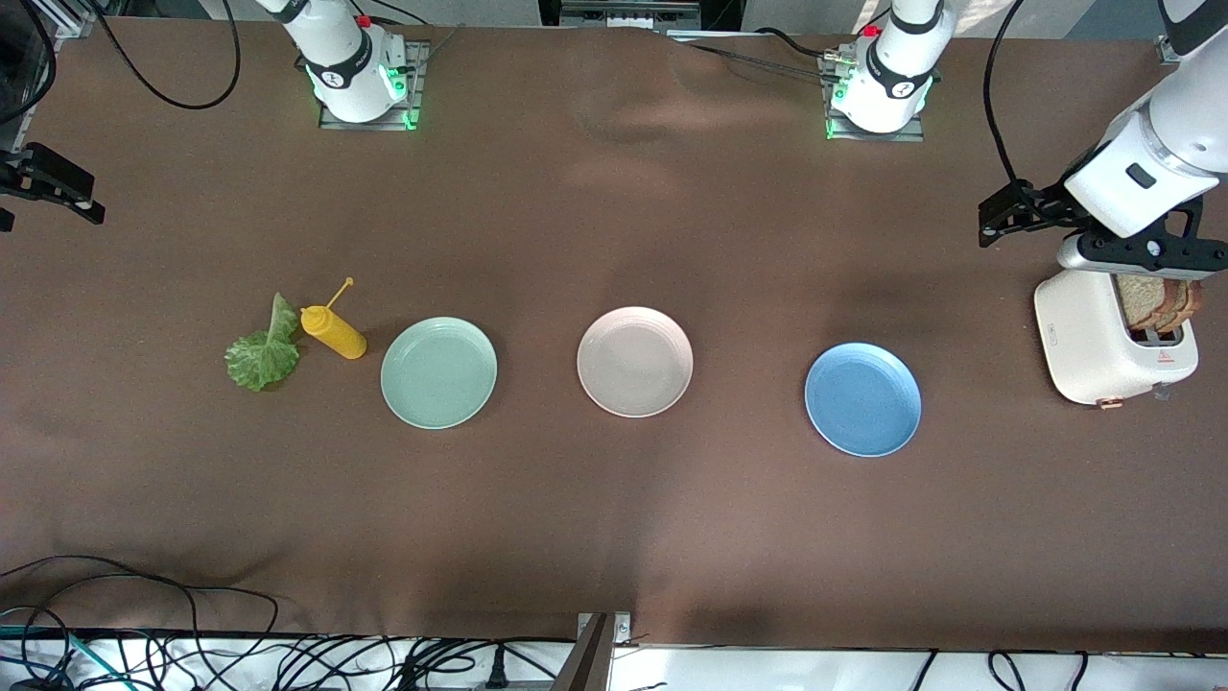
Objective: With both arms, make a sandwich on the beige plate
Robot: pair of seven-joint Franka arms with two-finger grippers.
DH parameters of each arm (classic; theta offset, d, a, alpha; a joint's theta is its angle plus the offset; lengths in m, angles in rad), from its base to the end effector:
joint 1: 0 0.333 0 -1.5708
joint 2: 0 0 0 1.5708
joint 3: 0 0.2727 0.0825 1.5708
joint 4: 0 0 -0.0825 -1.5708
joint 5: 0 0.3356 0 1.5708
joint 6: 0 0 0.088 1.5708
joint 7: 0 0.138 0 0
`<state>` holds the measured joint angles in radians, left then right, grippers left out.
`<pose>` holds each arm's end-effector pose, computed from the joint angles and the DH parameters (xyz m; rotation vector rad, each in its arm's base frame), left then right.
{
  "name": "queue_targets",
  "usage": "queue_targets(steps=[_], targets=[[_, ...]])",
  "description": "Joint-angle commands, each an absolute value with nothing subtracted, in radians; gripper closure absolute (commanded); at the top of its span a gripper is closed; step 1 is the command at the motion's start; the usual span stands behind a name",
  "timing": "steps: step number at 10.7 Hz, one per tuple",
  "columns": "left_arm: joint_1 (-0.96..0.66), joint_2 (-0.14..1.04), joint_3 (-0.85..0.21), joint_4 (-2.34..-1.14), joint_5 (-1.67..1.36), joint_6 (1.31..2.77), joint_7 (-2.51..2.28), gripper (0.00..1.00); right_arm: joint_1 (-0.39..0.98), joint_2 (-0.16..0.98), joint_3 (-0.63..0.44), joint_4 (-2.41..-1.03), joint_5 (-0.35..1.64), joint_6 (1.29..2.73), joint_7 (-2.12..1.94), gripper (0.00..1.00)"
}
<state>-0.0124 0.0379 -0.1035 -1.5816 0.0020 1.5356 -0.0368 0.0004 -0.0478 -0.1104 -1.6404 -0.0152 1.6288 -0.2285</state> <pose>0.5048 -0.0577 0.5237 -3.1319 0.1241 0.1311 0.4963 -0.0579 0.5496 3.1198 0.1861 0.0527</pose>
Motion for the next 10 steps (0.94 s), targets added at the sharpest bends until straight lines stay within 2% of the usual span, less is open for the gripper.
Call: queue_targets(steps=[1, 10], targets=[[-0.006, 0.023, -0.103, -1.608, -0.021, 1.554, -0.041, 0.0, -0.006, -0.043, -0.107, -1.624, -0.006, 1.635, -0.221, 0.0], [-0.006, 0.023, -0.103, -1.623, -0.021, 1.563, -0.041, 0.0, -0.005, -0.043, -0.106, -1.623, -0.003, 1.623, -0.221, 0.0]])
